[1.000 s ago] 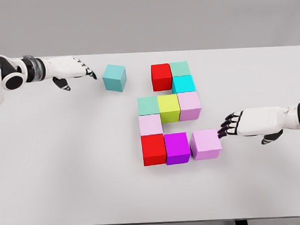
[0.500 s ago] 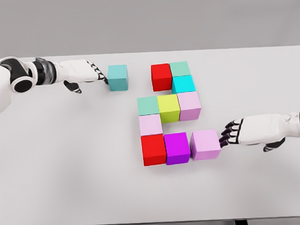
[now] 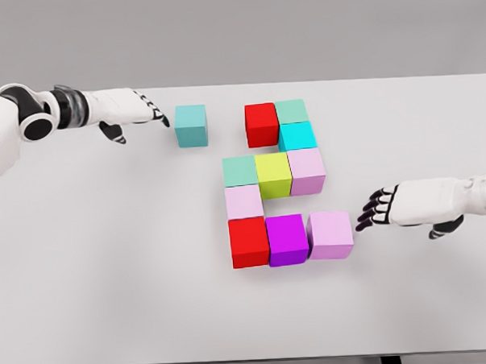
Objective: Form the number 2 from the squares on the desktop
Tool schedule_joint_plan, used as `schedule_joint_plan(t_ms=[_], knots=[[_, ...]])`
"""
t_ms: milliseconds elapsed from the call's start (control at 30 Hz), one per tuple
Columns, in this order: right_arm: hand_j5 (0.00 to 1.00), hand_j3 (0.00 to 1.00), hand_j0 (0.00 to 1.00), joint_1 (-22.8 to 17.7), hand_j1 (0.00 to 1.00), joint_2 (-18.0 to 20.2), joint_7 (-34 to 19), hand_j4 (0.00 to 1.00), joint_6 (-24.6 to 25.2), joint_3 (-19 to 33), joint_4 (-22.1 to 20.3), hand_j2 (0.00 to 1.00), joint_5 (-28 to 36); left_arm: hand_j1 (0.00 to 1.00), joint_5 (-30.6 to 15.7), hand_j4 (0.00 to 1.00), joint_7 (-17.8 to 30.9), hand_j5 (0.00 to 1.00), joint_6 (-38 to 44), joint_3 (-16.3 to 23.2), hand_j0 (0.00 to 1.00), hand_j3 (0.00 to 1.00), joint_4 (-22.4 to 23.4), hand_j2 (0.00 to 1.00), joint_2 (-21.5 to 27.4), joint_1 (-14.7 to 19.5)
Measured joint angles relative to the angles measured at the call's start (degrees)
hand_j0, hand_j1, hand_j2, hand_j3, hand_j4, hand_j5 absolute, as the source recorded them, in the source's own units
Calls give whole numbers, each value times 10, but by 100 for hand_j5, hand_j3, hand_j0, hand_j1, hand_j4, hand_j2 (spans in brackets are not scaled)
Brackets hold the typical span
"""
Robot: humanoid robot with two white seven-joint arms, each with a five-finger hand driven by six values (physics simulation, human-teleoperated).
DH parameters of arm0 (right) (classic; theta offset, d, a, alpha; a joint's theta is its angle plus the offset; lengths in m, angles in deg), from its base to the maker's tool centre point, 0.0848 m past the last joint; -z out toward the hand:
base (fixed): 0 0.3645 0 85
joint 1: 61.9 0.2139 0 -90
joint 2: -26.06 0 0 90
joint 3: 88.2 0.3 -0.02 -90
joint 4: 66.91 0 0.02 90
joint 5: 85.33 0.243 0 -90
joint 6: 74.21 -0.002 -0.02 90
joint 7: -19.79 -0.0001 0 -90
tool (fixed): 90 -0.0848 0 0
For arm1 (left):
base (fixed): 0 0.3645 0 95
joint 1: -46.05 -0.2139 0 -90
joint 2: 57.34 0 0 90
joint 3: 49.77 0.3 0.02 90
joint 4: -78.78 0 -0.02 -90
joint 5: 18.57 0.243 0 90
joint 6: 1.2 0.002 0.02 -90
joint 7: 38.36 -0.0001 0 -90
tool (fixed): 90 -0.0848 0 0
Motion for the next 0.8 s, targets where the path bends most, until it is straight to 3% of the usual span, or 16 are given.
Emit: schedule_joint_plan(t_ms=[433, 800], knots=[[100, 100, 100, 3, 100, -21, -1, 100, 0, 1, 2, 100, 1, 87, 0, 87, 0, 87, 0, 0, 87, 87, 4, 87, -30, 0], [100, 100, 100, 3, 100, -25, -1, 100, 0, 2, 1, 100, 1, 90, 5, 90, 0, 90, 0, -1, 90, 90, 99, 90, -76, 26]])
